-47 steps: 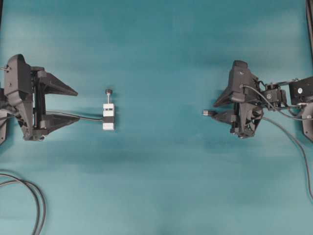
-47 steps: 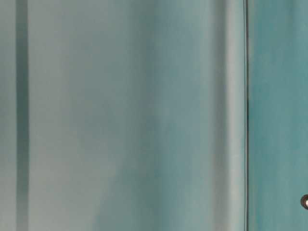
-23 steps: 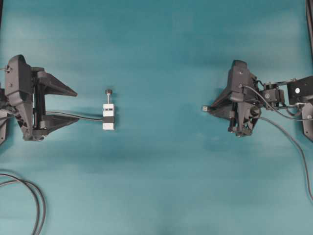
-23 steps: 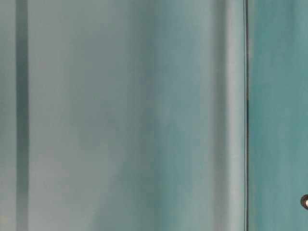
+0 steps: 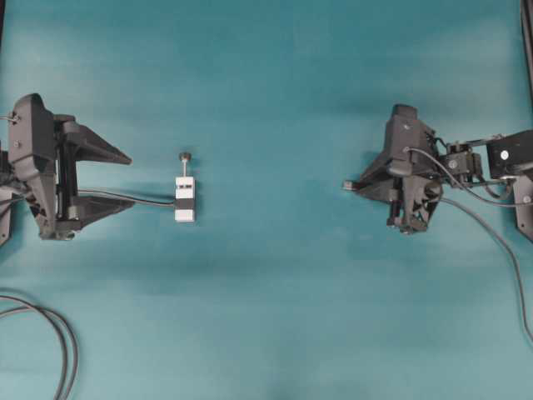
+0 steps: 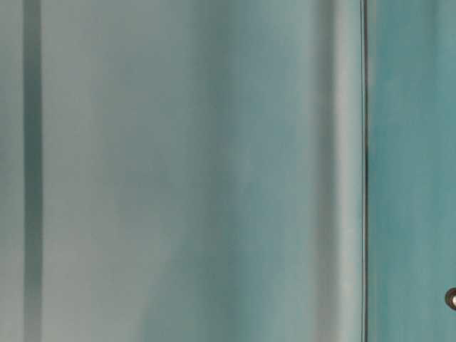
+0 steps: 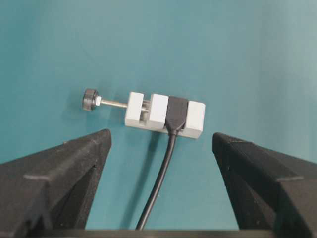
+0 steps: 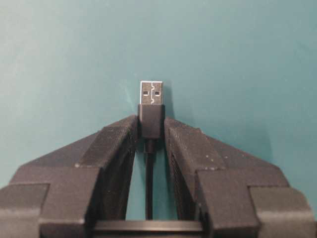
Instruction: Insert the USB cable into the female connector supported by the left arm.
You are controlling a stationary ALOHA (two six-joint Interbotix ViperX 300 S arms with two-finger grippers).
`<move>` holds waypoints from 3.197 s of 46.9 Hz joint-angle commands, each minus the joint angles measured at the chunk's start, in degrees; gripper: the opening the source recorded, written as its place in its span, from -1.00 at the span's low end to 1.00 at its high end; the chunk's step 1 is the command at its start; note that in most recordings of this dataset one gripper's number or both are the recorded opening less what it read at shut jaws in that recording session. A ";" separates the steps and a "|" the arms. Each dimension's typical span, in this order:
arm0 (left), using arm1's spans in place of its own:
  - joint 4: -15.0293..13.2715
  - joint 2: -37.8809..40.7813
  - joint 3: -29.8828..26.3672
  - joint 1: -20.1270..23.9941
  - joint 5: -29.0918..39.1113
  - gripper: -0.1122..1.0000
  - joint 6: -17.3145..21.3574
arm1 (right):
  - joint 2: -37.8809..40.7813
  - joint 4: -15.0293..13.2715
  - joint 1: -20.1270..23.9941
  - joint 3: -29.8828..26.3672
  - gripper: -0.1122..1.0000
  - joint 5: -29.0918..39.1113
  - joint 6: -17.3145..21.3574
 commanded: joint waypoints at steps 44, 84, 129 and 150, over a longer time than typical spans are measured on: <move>0.53 13.89 4.66 -2.81 -19.60 0.87 0.79 | -0.53 -0.26 2.90 -22.68 -0.46 19.78 -7.91; 0.44 28.39 0.97 -3.43 -28.21 0.86 11.16 | 10.11 -0.35 5.62 -38.14 -0.46 31.73 -6.42; 0.44 33.31 0.26 -1.58 -32.96 0.27 13.89 | 18.81 -0.35 5.71 -49.92 -0.46 35.51 -6.42; 0.53 35.95 -0.97 -1.49 -34.01 0.27 13.89 | 20.83 -0.35 5.80 -52.12 -0.46 36.56 -6.42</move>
